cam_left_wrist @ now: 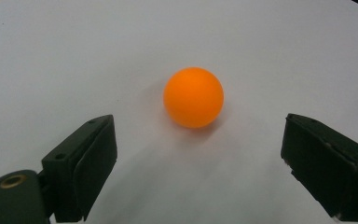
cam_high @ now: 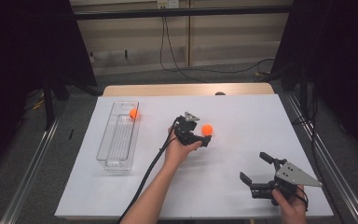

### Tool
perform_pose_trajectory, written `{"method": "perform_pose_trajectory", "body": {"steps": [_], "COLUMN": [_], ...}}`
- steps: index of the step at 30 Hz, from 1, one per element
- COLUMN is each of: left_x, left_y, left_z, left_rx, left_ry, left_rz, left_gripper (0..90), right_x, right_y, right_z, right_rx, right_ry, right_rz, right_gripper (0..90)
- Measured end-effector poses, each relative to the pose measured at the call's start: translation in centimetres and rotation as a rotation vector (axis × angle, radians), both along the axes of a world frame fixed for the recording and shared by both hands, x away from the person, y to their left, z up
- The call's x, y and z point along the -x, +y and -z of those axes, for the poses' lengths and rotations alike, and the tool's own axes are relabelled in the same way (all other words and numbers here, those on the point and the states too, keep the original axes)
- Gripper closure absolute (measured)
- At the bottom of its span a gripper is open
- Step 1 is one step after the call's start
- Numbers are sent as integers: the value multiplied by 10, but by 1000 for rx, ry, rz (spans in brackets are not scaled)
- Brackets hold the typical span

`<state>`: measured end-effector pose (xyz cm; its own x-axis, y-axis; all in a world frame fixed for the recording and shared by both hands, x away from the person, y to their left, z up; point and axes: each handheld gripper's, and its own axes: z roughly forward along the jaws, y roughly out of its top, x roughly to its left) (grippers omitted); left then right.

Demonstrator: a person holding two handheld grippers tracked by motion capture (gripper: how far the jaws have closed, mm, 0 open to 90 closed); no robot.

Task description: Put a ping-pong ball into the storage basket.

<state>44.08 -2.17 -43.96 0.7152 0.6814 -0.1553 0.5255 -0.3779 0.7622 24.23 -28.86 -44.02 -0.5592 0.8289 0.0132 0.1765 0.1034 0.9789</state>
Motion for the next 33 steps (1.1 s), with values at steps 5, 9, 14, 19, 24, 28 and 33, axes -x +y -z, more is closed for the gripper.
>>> {"method": "perform_pose_trajectory", "body": {"steps": [5,9,14,19,24,28,33], "left_x": [-1,-2,-3,-3,-4,-4,-5], "left_y": [-2,-3,-5,-7,-8,-9,-11], "left_z": [-1,0,1,1,1,1,2], "left_rx": [-2,-11,-12,-8,-11,-11,-15], "left_ry": [-4,-2,-1,-6,-3,-6,-10], "left_rz": [-1,4,3,1,0,0,2], "left_gripper": [106,105,105,105,105,105,106], "right_x": [0,0,0,0,0,0,0], "right_y": [0,0,0,0,0,1,1], "right_z": [0,0,0,0,0,0,0], "right_rx": [0,0,0,1,-1,0,-1], "right_ry": [-1,0,-1,-1,-1,-1,1], "right_rz": [-2,-2,-2,-2,-3,-4,-3], "right_gripper": [9,9,9,9,9,9,9]}}
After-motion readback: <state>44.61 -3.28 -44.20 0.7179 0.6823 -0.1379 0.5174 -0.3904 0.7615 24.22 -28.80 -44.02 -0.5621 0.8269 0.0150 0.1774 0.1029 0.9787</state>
